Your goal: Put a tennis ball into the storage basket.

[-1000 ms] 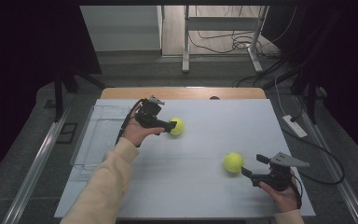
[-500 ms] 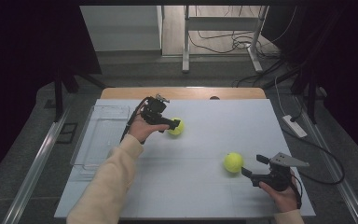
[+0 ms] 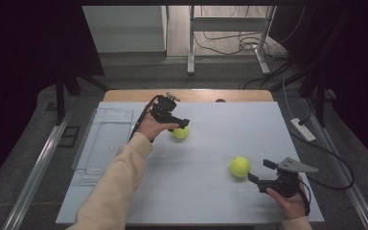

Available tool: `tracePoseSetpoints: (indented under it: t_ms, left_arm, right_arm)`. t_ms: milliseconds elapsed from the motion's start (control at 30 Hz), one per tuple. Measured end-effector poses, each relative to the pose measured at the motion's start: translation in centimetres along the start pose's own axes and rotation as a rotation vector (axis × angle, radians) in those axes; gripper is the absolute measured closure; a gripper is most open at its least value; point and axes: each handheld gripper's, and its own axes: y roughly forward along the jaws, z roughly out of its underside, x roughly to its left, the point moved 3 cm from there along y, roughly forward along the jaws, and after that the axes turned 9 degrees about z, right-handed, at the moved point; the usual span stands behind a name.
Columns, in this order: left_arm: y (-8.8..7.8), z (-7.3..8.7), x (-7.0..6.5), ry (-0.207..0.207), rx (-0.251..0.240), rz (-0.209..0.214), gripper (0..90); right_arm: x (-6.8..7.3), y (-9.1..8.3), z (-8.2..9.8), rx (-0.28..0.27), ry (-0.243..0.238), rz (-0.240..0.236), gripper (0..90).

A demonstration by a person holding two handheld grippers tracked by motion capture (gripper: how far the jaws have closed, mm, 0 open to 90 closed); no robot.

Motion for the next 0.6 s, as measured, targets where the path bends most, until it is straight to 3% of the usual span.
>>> tracePoseSetpoints:
  t_ms: [133,600]
  left_arm:
    - [0.4,-0.2,0.0,0.014,0.020,-0.012,8.3]
    - [1.2,-0.2,0.5,-0.011,0.040,0.011,7.8]
  right_arm:
    - [-0.1,-0.1,0.1,0.005,0.002,0.002,11.8]
    - [-0.2,0.0,0.2,0.009,0.000,0.004,11.8]
